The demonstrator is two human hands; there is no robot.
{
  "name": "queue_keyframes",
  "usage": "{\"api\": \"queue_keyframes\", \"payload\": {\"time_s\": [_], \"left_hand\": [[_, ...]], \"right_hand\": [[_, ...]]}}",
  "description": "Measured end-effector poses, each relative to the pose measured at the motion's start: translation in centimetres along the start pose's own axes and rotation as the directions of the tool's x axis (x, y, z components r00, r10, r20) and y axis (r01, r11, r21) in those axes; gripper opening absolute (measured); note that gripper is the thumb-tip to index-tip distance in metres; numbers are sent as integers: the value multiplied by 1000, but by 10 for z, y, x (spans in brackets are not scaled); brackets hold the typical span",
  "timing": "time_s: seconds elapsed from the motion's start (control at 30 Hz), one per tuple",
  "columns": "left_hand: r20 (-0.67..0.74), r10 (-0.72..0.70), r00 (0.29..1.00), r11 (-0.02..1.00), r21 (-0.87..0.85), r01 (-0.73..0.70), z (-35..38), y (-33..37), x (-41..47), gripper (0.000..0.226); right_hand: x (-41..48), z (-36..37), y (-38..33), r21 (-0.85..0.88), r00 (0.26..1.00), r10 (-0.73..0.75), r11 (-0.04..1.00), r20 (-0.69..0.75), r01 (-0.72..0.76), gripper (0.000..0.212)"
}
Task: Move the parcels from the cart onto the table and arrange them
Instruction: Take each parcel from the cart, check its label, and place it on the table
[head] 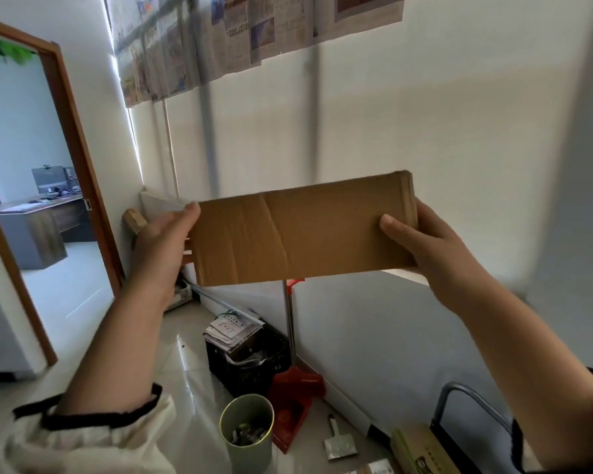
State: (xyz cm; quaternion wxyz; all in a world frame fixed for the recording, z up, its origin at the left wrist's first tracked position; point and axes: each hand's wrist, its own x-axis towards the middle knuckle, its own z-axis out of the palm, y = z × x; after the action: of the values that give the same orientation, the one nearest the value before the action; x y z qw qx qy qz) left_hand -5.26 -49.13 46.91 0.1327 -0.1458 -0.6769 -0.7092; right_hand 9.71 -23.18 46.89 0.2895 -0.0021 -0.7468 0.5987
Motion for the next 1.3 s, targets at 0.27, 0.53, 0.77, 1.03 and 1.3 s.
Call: {"api": "queue_keyframes", "payload": {"time_s": [0.27,0.53,0.77,1.03,1.3], "left_hand": [[108,62,992,987,139,-76,9,-24,-27,14],[518,332,788,942,-132,-310,-20,-9,-21,98],[249,332,910,939,10,-345,-6,-2,-31,40],[197,-75,978,963,270,19,1,-14,-42,29],[210,-53,976,970,242,1,7,-13,-53,25]], "right_hand": [[-10,-8,19,-115,976,197,976,96,-185,31],[-17,-42,-2,-57,969,-167,982,183,180,77],[-22,-39,-2,-240,969,-186,960,-162,144,11],[-31,-32,20,-329,980,-27,943,-199,-41,23],[-36,-31,22,-332,981,-14,942,-196,-53,19]]}}
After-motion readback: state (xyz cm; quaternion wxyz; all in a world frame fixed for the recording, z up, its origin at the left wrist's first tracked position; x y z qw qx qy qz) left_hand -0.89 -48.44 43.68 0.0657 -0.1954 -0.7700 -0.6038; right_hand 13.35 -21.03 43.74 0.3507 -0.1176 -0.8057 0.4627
